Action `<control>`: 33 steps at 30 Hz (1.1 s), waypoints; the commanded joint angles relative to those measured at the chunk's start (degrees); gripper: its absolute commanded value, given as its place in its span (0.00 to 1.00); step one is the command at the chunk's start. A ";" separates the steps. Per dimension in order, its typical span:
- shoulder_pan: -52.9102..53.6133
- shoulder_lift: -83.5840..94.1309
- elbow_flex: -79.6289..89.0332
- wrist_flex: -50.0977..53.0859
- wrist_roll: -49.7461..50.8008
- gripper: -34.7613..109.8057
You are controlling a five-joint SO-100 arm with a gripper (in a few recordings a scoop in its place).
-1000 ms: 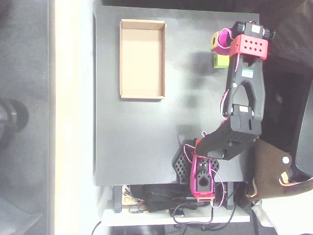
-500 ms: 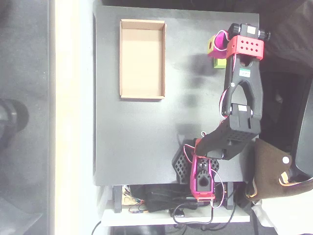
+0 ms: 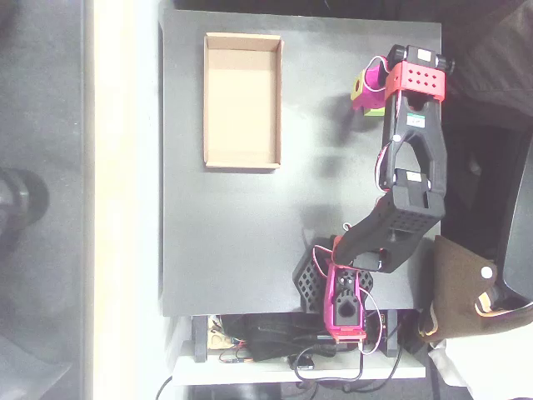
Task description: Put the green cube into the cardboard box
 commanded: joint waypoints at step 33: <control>0.53 1.32 -0.88 0.70 0.26 0.26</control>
